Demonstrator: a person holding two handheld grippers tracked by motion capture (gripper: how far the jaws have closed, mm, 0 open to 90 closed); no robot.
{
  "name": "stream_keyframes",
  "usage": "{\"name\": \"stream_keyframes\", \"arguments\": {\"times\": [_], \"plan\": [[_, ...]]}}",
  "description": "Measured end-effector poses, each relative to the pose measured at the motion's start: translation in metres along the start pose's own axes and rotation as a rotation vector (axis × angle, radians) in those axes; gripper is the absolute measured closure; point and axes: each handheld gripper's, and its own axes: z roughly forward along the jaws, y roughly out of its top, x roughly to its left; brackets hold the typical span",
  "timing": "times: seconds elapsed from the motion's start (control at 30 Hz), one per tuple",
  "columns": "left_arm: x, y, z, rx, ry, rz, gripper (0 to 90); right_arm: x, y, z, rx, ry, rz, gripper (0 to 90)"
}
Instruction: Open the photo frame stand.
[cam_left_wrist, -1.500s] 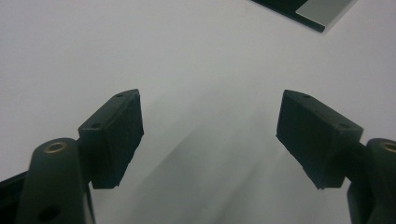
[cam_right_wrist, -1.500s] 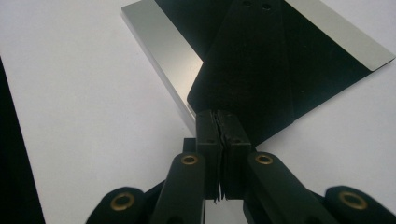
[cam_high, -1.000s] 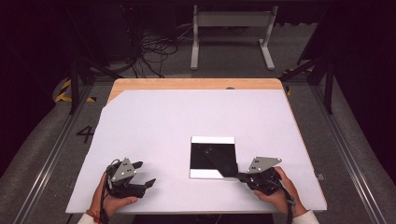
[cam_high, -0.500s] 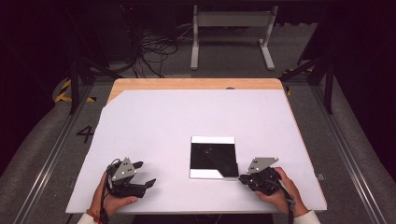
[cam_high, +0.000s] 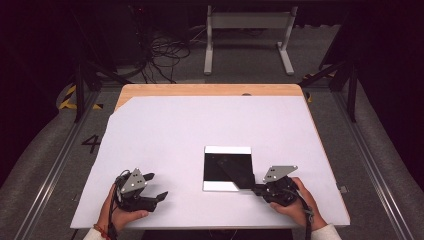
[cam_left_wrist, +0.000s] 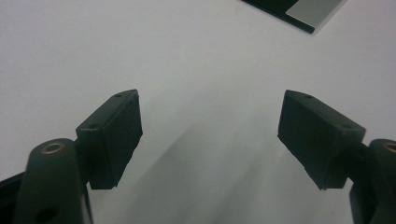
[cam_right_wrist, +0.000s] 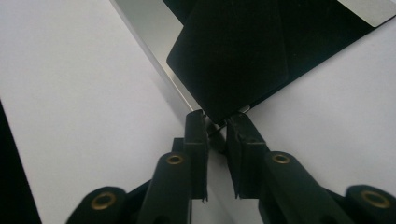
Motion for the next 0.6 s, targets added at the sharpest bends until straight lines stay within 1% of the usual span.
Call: {"name": "stream_keyframes", "arguments": {"times": [0.03, 0.07, 0.1, 0.13, 0.2, 0.23, 0.27, 0.37, 0.4, 0.43, 0.5, 0.53, 0.6], "plan": [[0.0, 0.0, 0.0, -0.001, -0.002, 0.0, 22.4, 0.0, 0.0, 0.0, -0.003, 0.008, 0.006, 74.9], [0.0, 0.0, 0.0, -0.001, -0.002, 0.0, 22.4, -0.001, 0.0, 0.0, -0.009, 0.013, 0.009, 70.7], [0.0, 0.0, 0.001, 0.006, 0.011, 0.007, 22.4, -0.001, 0.0, 0.0, -0.015, 0.012, 0.017, 65.7], [0.0, 0.0, 0.001, 0.006, 0.011, 0.007, 22.4, -0.001, 0.0, 0.0, -0.015, 0.012, 0.017, 65.7], [-0.002, 0.001, 0.002, 0.007, 0.004, 0.012, 22.3, -0.003, 0.0, 0.001, -0.029, 0.027, 0.043, 60.0], [-0.003, 0.002, 0.003, 0.007, 0.001, 0.012, 22.3, -0.004, 0.001, 0.001, -0.032, 0.031, 0.046, 57.3], [-0.004, 0.002, 0.003, 0.009, -0.002, 0.018, 22.3, -0.004, 0.001, 0.002, -0.037, 0.037, 0.053, 56.2], [-0.004, 0.002, 0.004, 0.015, -0.002, 0.019, 22.2, -0.007, 0.001, 0.004, -0.061, 0.069, 0.085, 53.0], [-0.005, 0.002, 0.005, 0.017, -0.004, 0.018, 22.2, -0.008, 0.002, 0.004, -0.065, 0.073, 0.094, 51.5], [-0.005, 0.002, 0.005, 0.02, -0.004, 0.019, 22.2, -0.01, 0.002, 0.005, -0.074, 0.08, 0.114, 49.7], [-0.006, 0.003, 0.006, 0.026, 0.004, 0.031, 22.1, -0.012, 0.003, 0.007, -0.088, 0.092, 0.129, 46.2], [-0.007, 0.003, 0.007, 0.025, -0.001, 0.03, 22.0, -0.013, 0.004, 0.007, -0.099, 0.097, 0.142, 44.8], [-0.007, 0.003, 0.008, 0.032, 0.0, 0.036, 21.9, -0.015, 0.006, 0.007, -0.118, 0.105, 0.166, 43.7]]}}
